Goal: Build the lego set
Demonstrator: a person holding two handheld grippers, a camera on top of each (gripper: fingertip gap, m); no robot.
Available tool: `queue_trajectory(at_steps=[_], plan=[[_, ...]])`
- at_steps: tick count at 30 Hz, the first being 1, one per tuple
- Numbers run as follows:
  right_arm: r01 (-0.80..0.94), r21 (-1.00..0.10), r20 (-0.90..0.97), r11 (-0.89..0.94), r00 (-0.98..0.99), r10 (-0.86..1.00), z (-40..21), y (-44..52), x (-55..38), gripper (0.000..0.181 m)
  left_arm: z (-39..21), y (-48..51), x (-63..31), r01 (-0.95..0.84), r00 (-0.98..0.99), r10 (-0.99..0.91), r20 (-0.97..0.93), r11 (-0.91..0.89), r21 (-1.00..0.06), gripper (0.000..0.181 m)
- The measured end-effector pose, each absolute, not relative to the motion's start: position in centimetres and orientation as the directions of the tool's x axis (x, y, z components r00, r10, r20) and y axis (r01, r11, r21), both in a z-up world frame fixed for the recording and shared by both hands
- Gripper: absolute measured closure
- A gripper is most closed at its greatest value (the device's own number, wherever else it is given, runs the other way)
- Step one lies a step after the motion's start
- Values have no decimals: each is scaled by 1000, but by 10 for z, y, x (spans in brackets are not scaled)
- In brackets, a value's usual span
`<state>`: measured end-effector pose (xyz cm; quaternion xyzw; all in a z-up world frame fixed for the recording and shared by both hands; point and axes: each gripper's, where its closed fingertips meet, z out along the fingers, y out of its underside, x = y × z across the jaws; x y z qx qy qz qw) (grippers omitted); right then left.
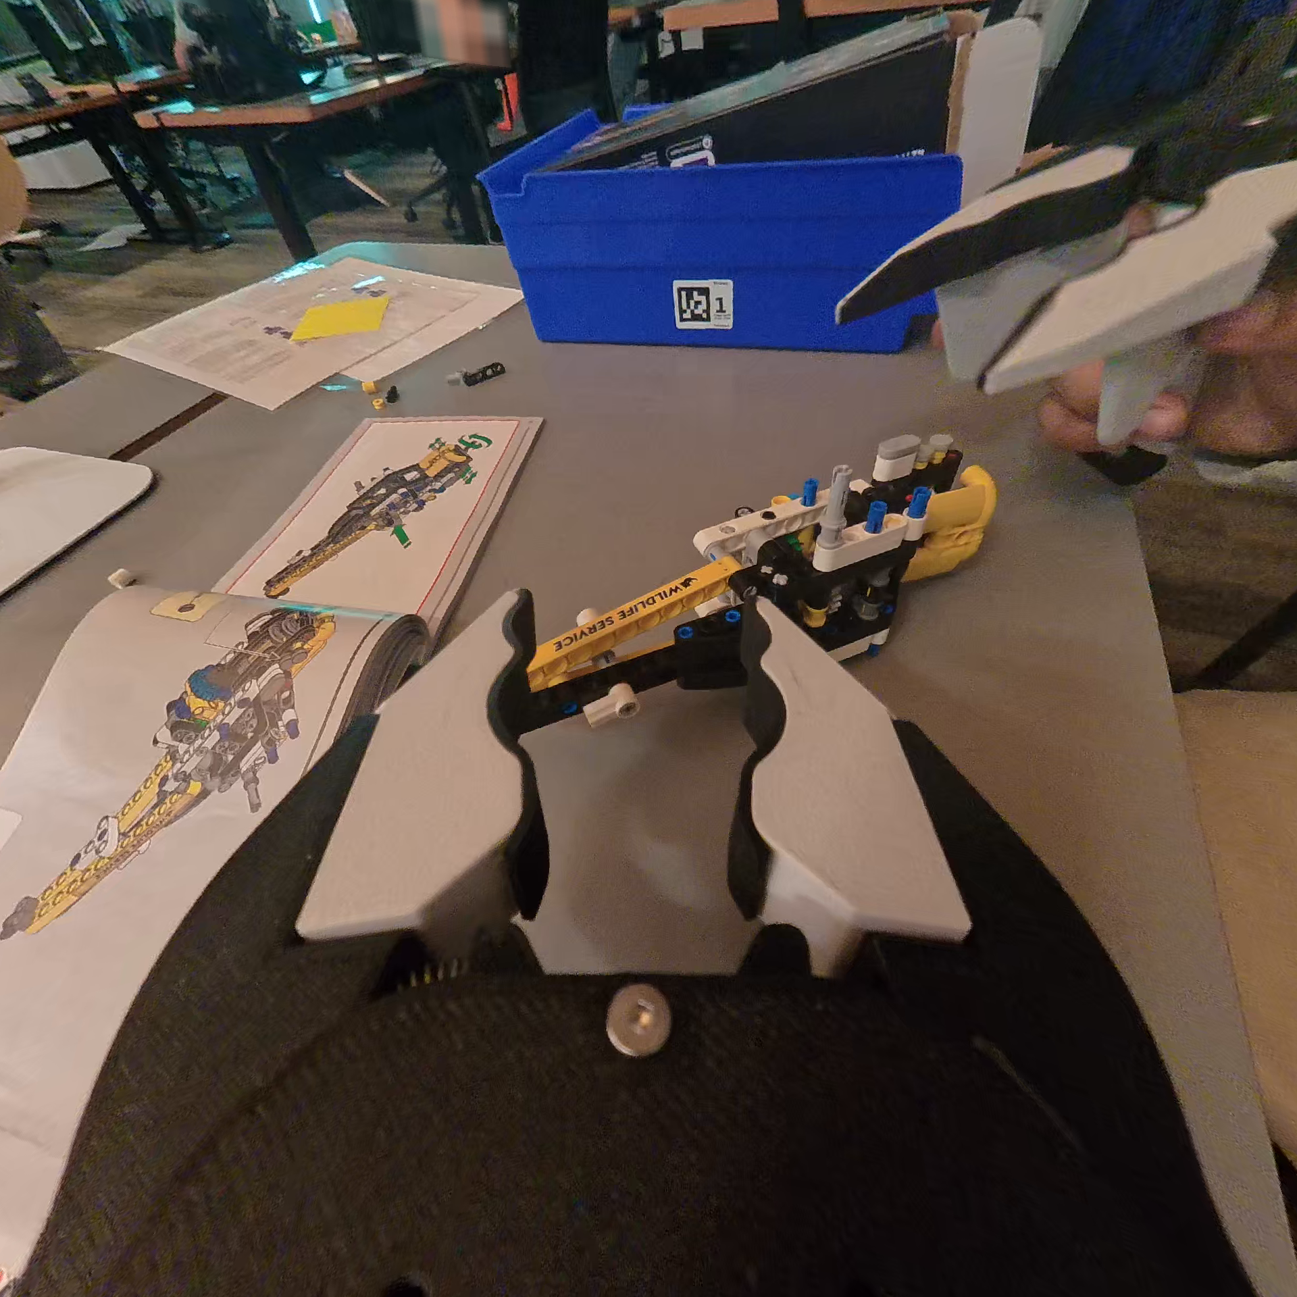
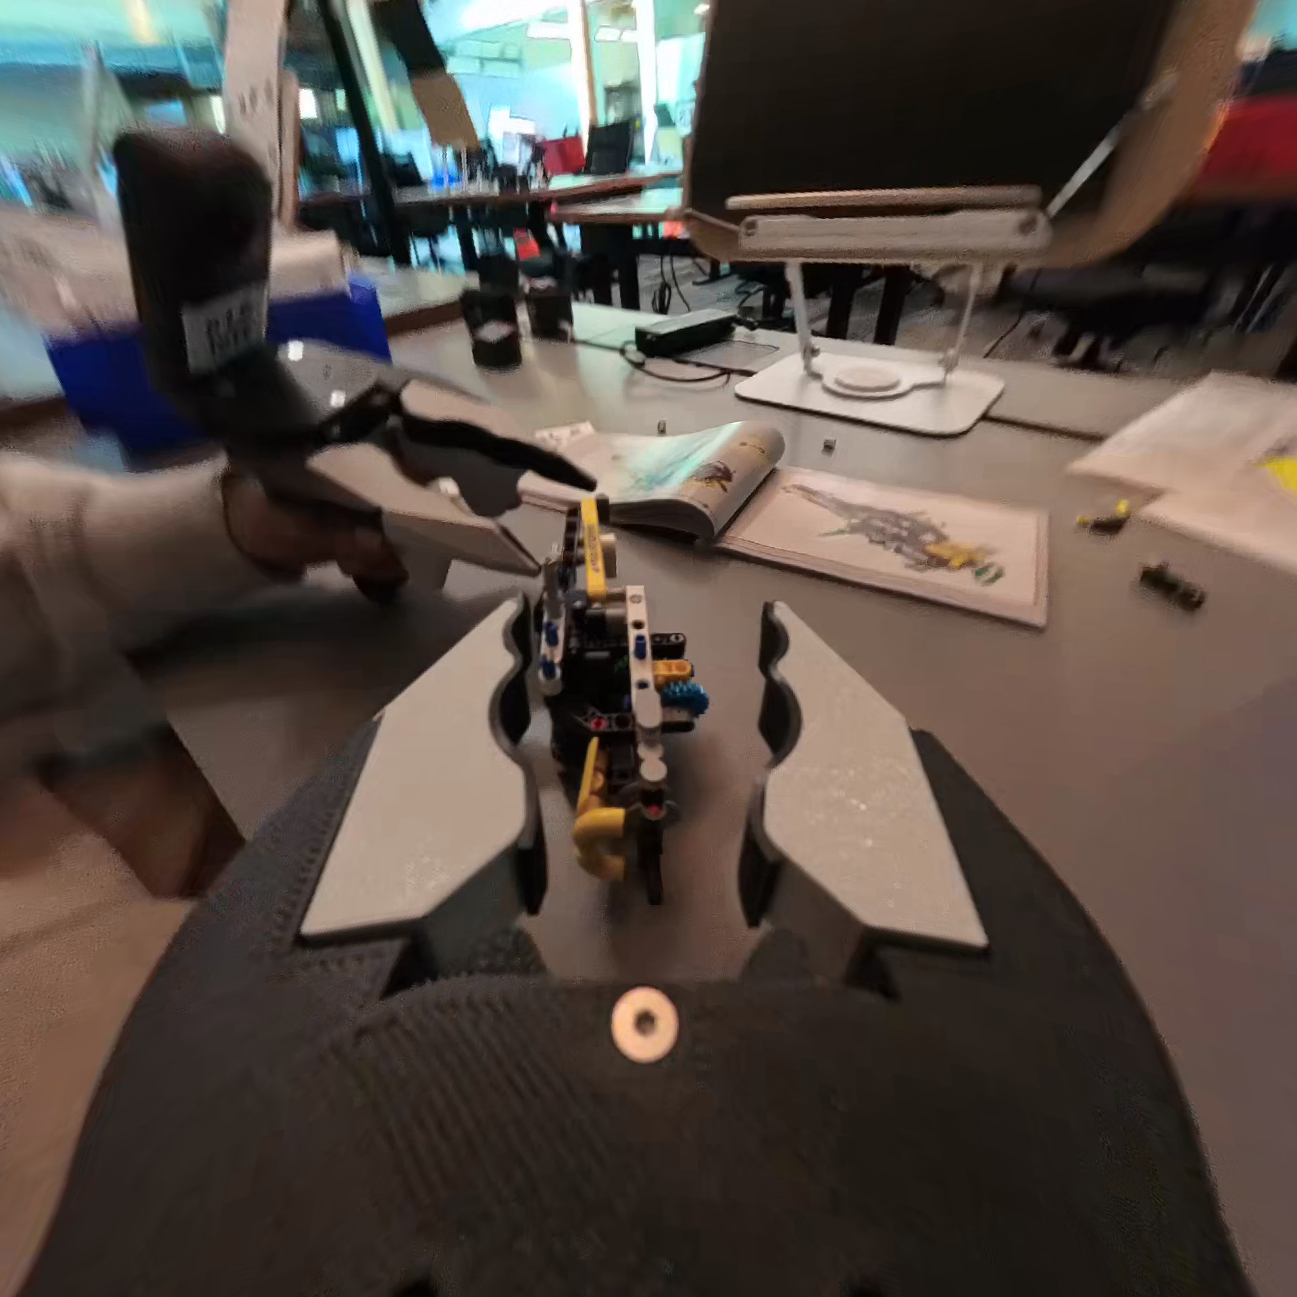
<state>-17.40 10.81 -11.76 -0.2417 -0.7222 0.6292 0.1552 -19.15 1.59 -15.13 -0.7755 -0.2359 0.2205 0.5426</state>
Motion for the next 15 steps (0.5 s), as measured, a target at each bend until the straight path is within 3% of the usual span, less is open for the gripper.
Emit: queue_trajectory(at_steps=[1, 5, 7, 15], plan=[[80, -984, 17, 159, -846, 533, -118, 103, -168, 116, -152, 17, -191, 126, 793, 603, -91, -308, -943, 125], [-219, -920, 349, 326, -834, 427, -112, 79, -139, 121, -156, 19, -191, 124, 794, 598, -111, -338, -933, 125], [-290, -873, 446, 392, -799, 403, -118, 73, -135, 127, -158, 20, -191, 124, 793, 597, -119, -351, -928, 126], [-155, -878, 386, 453, -788, 480, -146, 73, -161, 134, -160, 21, -192, 131, 794, 595, -124, -367, -921, 127]])
